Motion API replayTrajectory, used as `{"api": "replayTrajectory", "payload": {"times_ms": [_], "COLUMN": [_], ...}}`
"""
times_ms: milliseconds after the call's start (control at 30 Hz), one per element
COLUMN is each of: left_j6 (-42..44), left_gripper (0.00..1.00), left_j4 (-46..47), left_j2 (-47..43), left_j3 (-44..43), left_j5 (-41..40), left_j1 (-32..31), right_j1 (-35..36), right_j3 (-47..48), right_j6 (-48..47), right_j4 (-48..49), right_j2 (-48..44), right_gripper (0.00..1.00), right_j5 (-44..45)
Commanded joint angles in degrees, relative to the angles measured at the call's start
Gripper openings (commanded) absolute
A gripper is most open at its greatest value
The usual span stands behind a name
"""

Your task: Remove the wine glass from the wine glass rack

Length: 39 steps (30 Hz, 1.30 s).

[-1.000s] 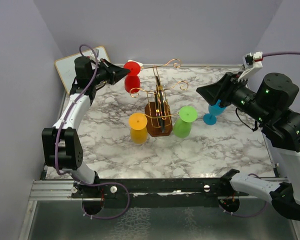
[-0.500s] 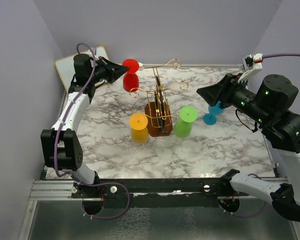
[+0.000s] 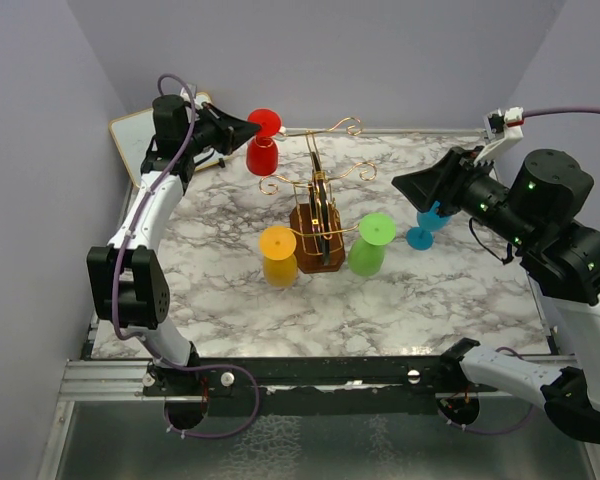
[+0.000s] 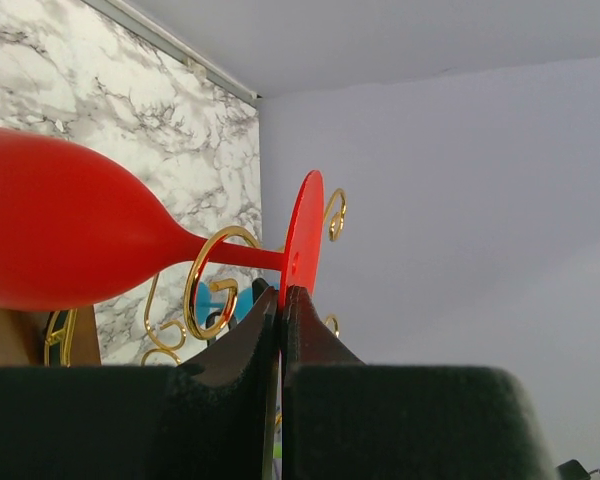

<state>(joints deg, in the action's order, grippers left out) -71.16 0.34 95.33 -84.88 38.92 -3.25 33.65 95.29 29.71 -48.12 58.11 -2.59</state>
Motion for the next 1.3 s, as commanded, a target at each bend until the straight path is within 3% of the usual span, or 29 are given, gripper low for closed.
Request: {"api": "replayTrajectory", "payload": {"times_ms": [0,400,633,833,933,1033,1167,1267], "left_j6": [0.65,-0.17,4.95,14.91,20.96,24.4,23.7,19.28], "left_gripper": [0.0,0.0,0.0,0.0,0.0,0.0,0.0,0.0], "left_j4": [1.49,3.05,-3.08,-16.7,-24.48,-25.34,-12.73,-1.25], "left_j2": [1.04,-3.08,-11.93,-22.01,-26.11,-30.24,-36.03,-38.27], "left_j3": [-2.56,2.45,11.95,10.28,4.63,1.89,5.42,8.87], "left_j5": [-1.25,4.4,5.32,-2.93,-10.84,-13.78,-4.65,4.9], "left_j1": [-1.4,-4.84,-3.91,-1.55,-1.35,-1.32,-1.32,-1.45], "right_j1": [0.01,0.01,0.01,0.01,0.0,0.01,0.01,0.01], "right_j3": [-0.7,-1.2,-1.32,-0.59,0.23,0.61,-1.47,-3.59], "right_j6": [-0.4,-0.18,0.3,-1.26,-3.22,-6.22,-8.55,-8.12], "right_j4": [2.33,2.11,1.98,1.11,0.82,1.65,5.84,10.3], "right_j2": [-0.42,0.21,0.07,1.44,2.99,5.27,8.3,9.35], "right_gripper": [0.47,0.47,0.47,0.48,0.49,0.5,0.51,0.51], "right_j5": [1.22,0.38,-0.05,-4.26,-9.34,-19.82,-40.51,-49.51]}}
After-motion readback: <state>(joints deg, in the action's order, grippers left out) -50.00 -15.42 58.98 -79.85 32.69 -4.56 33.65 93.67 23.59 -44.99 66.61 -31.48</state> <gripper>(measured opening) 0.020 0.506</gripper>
